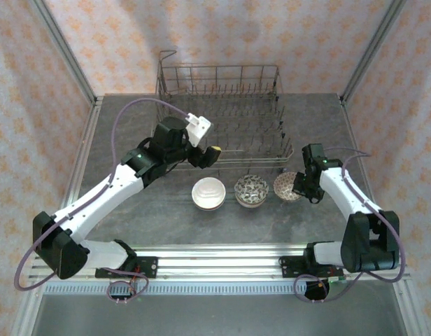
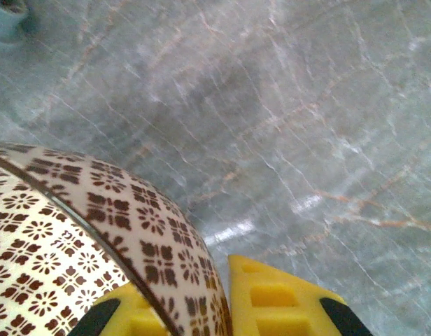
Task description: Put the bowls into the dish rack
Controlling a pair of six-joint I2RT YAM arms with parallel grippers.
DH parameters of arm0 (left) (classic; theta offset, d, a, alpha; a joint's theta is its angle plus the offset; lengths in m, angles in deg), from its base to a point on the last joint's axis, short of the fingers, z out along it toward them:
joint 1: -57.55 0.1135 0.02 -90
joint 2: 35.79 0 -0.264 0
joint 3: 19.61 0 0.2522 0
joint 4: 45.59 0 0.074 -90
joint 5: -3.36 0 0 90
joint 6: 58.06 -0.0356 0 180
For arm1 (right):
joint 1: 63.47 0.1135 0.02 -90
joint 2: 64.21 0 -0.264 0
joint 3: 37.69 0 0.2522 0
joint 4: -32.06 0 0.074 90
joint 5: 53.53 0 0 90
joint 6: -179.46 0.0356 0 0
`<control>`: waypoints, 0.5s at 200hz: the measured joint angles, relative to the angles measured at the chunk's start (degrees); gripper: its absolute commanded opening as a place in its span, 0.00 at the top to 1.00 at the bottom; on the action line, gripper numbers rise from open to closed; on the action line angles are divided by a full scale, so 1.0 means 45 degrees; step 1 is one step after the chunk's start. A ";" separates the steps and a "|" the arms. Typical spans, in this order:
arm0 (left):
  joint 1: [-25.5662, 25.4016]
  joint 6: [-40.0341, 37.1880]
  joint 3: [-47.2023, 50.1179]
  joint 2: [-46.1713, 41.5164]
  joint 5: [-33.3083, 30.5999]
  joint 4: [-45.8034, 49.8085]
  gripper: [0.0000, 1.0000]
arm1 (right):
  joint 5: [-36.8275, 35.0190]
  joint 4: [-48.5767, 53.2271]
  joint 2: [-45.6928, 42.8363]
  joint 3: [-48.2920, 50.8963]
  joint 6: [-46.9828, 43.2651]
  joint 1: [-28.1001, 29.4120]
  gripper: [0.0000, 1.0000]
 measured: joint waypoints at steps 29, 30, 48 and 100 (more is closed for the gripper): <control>-0.0525 -0.0437 -0.0622 0.0495 0.0253 0.0073 0.12 | -0.0593 0.1311 -0.0641 -0.0515 0.0277 0.0000 0.94; -0.0544 -0.0452 -0.0651 0.0515 0.0267 0.0083 0.12 | -0.0617 0.1345 -0.0661 -0.0539 0.0291 0.0000 0.94; -0.1088 -0.0903 -0.1287 0.0981 0.0471 0.0097 0.12 | -0.1025 0.1933 -0.1331 -0.1054 0.0461 0.0000 0.94; -0.2875 -0.2623 -0.2866 0.2453 0.1117 0.0112 0.18 | -0.2006 0.3599 -0.2205 -0.2948 0.0719 0.0000 0.95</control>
